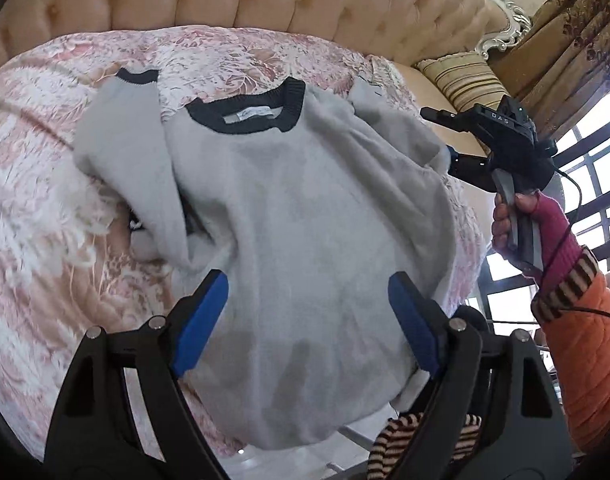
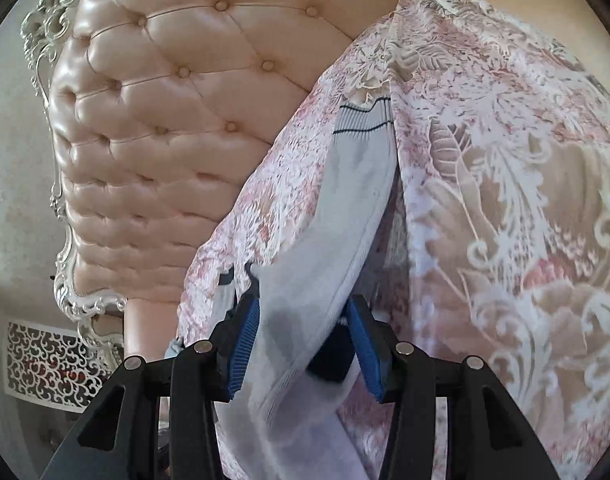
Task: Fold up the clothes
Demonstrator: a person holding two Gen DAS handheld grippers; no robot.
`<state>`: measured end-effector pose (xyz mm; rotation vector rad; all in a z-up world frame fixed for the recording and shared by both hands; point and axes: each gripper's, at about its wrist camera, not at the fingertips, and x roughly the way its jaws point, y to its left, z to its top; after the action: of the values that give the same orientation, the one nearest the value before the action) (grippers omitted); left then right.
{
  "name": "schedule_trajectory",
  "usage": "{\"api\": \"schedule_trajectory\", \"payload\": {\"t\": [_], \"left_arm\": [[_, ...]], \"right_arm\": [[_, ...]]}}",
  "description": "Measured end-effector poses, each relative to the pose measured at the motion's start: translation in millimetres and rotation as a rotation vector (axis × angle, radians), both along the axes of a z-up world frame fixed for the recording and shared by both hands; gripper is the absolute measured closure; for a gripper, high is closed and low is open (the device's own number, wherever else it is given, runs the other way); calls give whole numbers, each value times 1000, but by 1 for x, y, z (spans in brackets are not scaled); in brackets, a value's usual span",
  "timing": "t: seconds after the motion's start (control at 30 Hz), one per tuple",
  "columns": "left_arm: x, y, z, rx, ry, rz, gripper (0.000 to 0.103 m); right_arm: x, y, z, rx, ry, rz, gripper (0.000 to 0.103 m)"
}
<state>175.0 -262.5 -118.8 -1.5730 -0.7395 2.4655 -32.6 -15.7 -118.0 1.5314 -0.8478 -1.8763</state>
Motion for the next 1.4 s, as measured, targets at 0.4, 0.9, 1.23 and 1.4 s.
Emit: {"api": "schedule_trajectory", "payload": {"t": [0.4,0.9,1.23,1.4], "left_arm": [[-35,25,-12,-80,-1,-38,4],[-55,18,-39,-112,-73,39,3],[-58,19,-34,-116,-58,51,3],[-60,21,-46,-144,-86,41,3]], "right_arm": [[-23,-9,-31,-49,-24,-15,55],[12,-2,73,90,489,-49,98],[80,88,111,273,730,-316,98],[85,104,68,482,653,-326,98]]}}
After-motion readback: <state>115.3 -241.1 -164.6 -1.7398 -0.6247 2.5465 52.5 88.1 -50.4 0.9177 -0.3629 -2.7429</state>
